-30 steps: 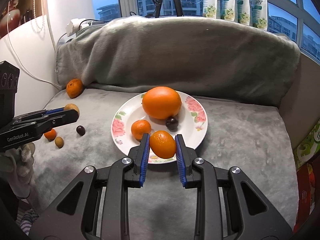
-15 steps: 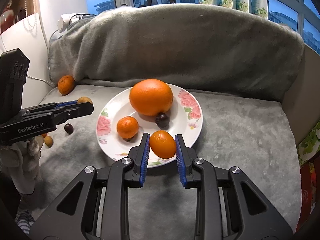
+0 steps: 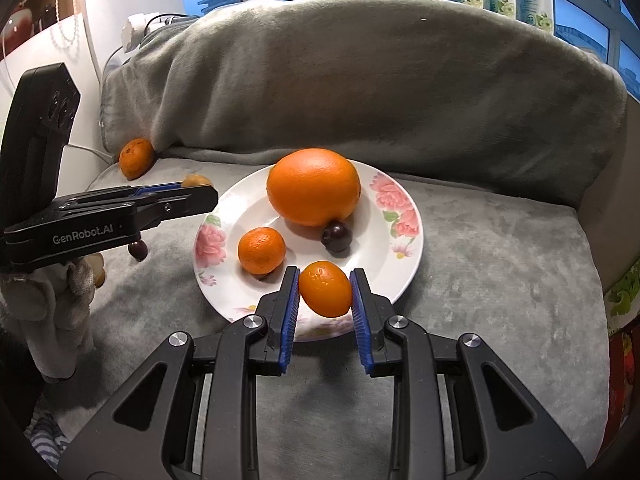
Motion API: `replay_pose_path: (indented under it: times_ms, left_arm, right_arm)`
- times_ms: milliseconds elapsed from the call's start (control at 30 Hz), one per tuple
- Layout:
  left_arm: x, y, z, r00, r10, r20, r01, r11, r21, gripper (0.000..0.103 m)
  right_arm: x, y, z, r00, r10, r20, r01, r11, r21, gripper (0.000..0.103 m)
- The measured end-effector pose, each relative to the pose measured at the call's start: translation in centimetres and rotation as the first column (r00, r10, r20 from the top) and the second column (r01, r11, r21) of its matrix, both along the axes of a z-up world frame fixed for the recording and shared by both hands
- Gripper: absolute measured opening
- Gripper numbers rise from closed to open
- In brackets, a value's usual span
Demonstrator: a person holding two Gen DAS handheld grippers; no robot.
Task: Organize fruits
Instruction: 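Carry the held tangerine and kiwi over the floral plate with both grippers, then open both grippers to drop the tangerine and kiwi onto the plate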
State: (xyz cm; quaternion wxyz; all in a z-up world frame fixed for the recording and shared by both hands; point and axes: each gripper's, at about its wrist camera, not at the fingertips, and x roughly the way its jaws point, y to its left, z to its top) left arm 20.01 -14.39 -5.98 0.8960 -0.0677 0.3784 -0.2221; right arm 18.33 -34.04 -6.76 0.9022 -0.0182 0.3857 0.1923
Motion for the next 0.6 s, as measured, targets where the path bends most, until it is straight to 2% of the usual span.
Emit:
replay_pose_path:
  times_ms: [200, 233, 267, 300, 367, 433, 500, 567, 600]
  left_arm:
    - [0.07, -0.21, 0.06, 1.0, 0.011, -0.001, -0.011, 1.0, 0.008, 0.03]
    - [0.1, -0.22, 0.08, 1.0, 0.015, -0.003, -0.015, 1.0, 0.01, 0.04]
    - [0.15, -0.23, 0.11, 1.0, 0.018, -0.003, -0.018, 1.0, 0.007, 0.053]
    - [0.13, -0.12, 0.15, 1.0, 0.021, 0.0, -0.021, 1.0, 0.0, 0.056]
    - [0.13, -0.01, 0.29, 1.0, 0.027, 0.006, -0.027, 1.0, -0.003, 0.059]
    - [0.2, 0.02, 0.35, 0.999, 0.034, 0.004, -0.034, 0.999, 0.002, 0.068]
    - [0.23, 0.1, 0.42, 0.999, 0.033, -0.002, -0.033, 0.999, -0.007, 0.072]
    - [0.16, 0.05, 0.48, 1.0, 0.031, -0.005, -0.031, 1.0, -0.005, 0.077]
    - [0.1, 0.02, 0.53, 0.999, 0.036, -0.004, -0.036, 0.999, 0.001, 0.079]
  right_arm:
    - [-0.03, -0.21, 0.11, 1.0, -0.015, 0.01, 0.014, 1.0, 0.006, 0.029]
    - [0.04, -0.27, 0.11, 1.0, -0.017, 0.008, 0.017, 1.0, 0.007, 0.034]
    - [0.1, -0.35, 0.12, 1.0, -0.02, 0.006, 0.02, 1.0, 0.01, 0.054]
    - [0.05, -0.47, 0.17, 1.0, -0.024, 0.01, 0.024, 1.0, 0.014, 0.071]
    - [-0.15, -0.67, 0.43, 0.999, -0.028, 0.028, 0.028, 0.999, 0.022, 0.074]
    - [-0.25, -0.75, 0.65, 0.999, -0.026, 0.036, 0.026, 0.999, 0.024, 0.075]
    - [-0.34, -0.77, 0.79, 0.998, -0.034, 0.045, 0.034, 0.999, 0.017, 0.088]
    - [-0.48, -0.76, 0.93, 0.997, -0.049, 0.06, 0.048, 0.999, 0.007, 0.097]
    - [-0.55, -0.78, 0.98, 0.996, -0.052, 0.066, 0.052, 0.999, 0.003, 0.098]
